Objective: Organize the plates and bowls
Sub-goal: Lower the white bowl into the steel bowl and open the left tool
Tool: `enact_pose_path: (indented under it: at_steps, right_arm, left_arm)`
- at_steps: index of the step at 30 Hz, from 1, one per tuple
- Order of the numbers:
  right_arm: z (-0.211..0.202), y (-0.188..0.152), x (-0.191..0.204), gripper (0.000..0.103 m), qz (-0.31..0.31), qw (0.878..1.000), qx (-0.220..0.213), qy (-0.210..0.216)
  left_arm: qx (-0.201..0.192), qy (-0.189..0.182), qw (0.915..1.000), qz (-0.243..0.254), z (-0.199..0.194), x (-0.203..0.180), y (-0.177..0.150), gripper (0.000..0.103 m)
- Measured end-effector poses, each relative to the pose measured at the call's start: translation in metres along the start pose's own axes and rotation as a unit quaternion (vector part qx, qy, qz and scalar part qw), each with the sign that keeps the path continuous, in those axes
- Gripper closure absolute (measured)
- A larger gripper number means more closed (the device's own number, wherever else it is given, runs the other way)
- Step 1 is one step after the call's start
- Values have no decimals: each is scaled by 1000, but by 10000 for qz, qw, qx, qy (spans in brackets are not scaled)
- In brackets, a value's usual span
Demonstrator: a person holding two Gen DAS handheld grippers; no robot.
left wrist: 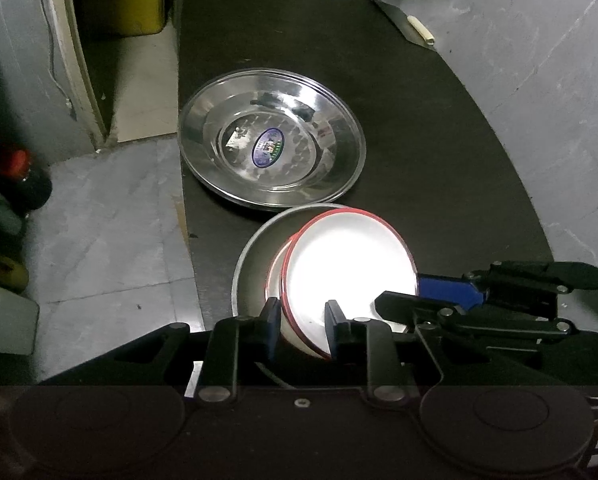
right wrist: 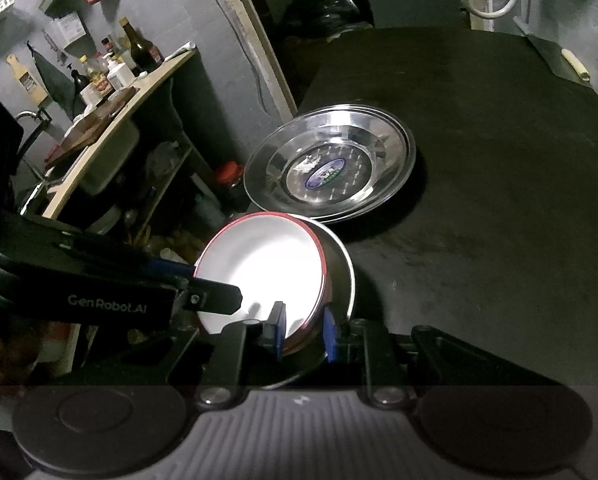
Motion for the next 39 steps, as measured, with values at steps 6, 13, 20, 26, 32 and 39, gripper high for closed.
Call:
enact_pose_path:
  at_steps: [6,13,20,26,32,39]
  right_arm:
    - [0,-1,0,78,50,10000,-20,59]
    - [-2,-1,-2,78,83,9999,-59,84]
    - [-12,4,-2,63,27,9997,-243,-28]
    - [-23,7,-6,38,-83,9991,-298,-284]
    - [-33,8,-8,11,-244,9975,-385,-543]
    - [-46,4,-5,0,-869,9853,-757,-1260]
  left_arm:
    - [190,125,9997,63,4,5,-7,73]
    - [148,117,9998,36,3,6,-7,69]
    - [-136,18,9999,-1,-10,4,1,52]
    - [-406,233,9989,98,-23,10,6,30]
    - [-622,322,9975,-8,-31,19,8,13]
    - [-1039,369,9939,-60,-33,35,8,1]
Point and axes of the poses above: each gripper's, at about its wrist camera, not at the fingertips, and z roughly the way its jaws point, x to its left, y to its top, the point moved 9 cm from there along z, roughly the way its jaws point, and after that the axes turned 11 degrees about -x, right-handed, at the moved point
